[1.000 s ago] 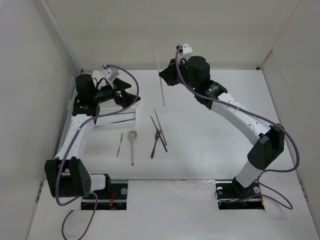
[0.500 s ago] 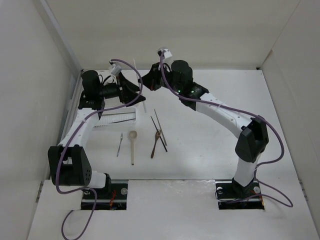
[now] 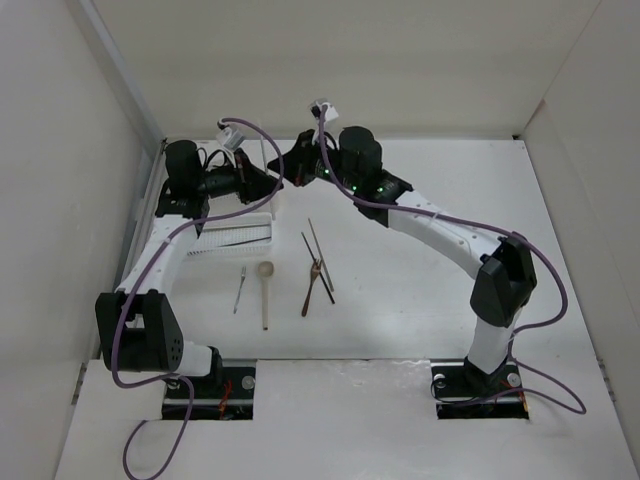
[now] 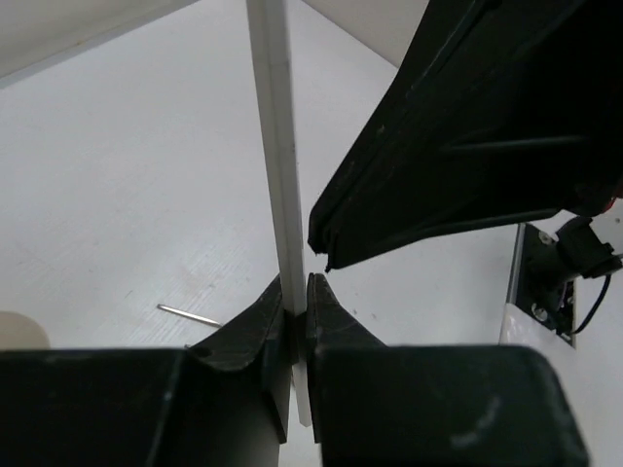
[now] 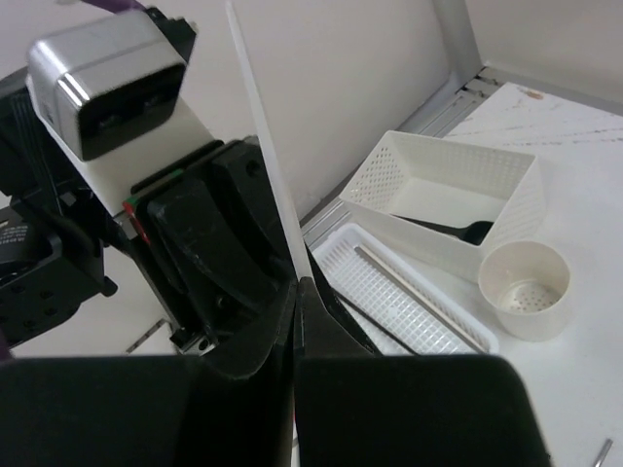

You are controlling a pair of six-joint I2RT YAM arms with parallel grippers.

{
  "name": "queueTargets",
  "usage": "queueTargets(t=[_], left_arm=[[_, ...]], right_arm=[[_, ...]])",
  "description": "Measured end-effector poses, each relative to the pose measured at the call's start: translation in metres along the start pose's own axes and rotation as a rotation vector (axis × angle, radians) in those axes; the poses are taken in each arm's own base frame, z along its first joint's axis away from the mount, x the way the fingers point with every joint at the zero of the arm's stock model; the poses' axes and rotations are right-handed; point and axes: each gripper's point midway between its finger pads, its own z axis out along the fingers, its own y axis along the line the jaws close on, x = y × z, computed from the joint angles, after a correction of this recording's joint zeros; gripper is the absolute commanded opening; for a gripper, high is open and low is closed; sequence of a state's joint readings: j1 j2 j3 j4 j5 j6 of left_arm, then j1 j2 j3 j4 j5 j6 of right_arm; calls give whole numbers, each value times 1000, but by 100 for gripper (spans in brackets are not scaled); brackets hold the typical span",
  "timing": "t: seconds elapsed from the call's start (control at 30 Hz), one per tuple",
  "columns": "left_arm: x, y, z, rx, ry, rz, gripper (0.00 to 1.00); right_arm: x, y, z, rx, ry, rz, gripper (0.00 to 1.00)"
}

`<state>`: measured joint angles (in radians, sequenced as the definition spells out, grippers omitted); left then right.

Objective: Sort the eating utensils into containers

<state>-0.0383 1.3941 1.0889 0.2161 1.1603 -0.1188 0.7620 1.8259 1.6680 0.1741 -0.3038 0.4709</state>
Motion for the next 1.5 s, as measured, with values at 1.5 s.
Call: queueTargets(t=[1.5], left_arm=[[166, 204, -150, -442, 1082, 1061, 0]], right_arm=[[2, -146, -88, 369, 16, 15, 27]])
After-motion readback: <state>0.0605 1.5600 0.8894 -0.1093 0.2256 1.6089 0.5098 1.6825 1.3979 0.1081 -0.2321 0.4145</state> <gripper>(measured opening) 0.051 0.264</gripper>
